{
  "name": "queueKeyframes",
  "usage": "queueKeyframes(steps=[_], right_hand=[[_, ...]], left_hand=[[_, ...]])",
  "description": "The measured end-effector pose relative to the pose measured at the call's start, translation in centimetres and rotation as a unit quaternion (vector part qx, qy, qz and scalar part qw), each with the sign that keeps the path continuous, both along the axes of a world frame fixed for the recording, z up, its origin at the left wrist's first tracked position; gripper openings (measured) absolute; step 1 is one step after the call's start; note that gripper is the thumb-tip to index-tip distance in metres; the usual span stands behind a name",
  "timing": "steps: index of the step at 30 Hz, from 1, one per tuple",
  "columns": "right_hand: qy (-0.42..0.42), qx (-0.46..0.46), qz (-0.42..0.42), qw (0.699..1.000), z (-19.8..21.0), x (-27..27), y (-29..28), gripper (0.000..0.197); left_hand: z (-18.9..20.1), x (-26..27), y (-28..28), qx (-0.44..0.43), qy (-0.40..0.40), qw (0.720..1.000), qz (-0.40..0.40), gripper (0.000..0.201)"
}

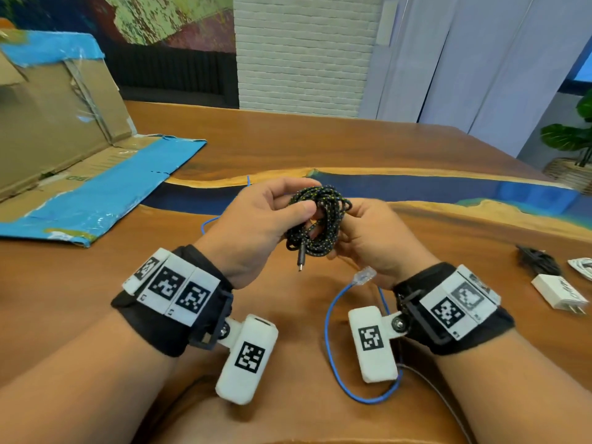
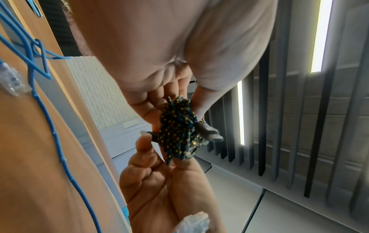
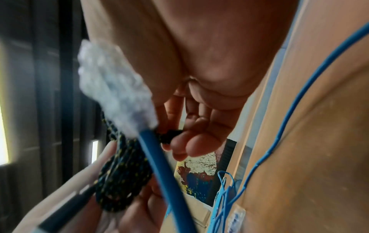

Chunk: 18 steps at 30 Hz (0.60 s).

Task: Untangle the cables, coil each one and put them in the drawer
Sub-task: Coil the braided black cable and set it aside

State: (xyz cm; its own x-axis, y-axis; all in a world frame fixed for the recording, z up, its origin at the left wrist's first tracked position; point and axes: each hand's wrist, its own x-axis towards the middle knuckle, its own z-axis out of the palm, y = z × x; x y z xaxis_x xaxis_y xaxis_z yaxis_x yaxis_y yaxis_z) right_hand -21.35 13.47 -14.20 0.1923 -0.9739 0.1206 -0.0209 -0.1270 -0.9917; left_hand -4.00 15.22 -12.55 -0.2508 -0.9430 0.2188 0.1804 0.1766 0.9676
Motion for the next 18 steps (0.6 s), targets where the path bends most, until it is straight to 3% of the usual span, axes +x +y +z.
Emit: queueKeyframes(steps=[6, 9, 14, 18], right_hand=[[-0.104, 0.053, 0.101, 0.988, 0.3, 0.0, 0.6, 0.029], [-0.047, -0.009, 0.103, 0.994, 0.3, -0.3, 0.5, 0.030], [0.008, -0.038, 0.077, 0.996, 0.5, -1.0, 0.2, 0.025], [0.052, -0.054, 0.019, 0.997, 0.3, -0.5, 0.2, 0.041]], left_hand=[[-0.3, -0.3, -0.2, 0.018, -0.013, 0.999, 0.037, 0.018], [-0.4, -0.3, -0.4, 0.015, -0.029, 0.998, 0.054, 0.019], [-0.5, 0.2, -1.1, 0.005, -0.042, 0.996, 0.079, 0.023], [-0.6, 0.3, -1.1, 0.025, -0.038, 0.997, 0.066, 0.025]])
